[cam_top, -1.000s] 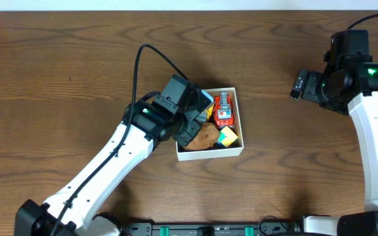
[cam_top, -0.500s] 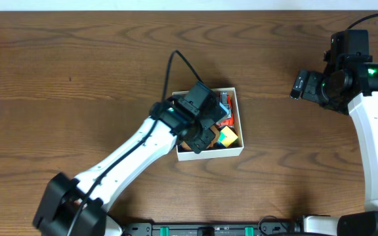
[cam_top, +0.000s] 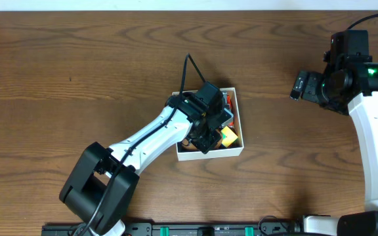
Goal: Pack container
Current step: 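Push the plush toy down into the box front with the left gripper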
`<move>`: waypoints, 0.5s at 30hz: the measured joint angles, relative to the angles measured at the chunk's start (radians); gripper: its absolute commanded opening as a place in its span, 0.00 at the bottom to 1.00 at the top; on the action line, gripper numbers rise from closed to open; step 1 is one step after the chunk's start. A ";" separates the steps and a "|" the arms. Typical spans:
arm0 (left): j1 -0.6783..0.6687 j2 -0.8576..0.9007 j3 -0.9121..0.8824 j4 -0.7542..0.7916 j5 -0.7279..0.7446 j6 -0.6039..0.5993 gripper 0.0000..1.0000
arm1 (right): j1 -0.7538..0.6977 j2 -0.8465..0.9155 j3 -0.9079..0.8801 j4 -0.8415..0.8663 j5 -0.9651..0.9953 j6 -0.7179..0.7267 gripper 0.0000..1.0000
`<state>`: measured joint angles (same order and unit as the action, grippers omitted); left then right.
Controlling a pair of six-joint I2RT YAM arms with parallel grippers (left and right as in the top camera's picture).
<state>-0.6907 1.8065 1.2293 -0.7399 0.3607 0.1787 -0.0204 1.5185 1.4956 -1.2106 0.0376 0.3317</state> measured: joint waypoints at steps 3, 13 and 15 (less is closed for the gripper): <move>0.001 -0.001 0.008 -0.026 0.004 0.000 0.06 | 0.000 0.000 0.000 0.000 0.000 0.000 0.97; -0.005 -0.134 0.017 -0.073 -0.001 0.008 0.39 | 0.000 0.000 0.000 0.000 0.000 0.000 0.98; -0.006 -0.192 0.017 -0.070 -0.014 0.009 0.52 | 0.000 0.000 0.000 0.000 0.000 -0.003 0.97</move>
<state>-0.6968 1.6146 1.2465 -0.8101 0.3470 0.1875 -0.0204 1.5185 1.4956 -1.2106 0.0376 0.3290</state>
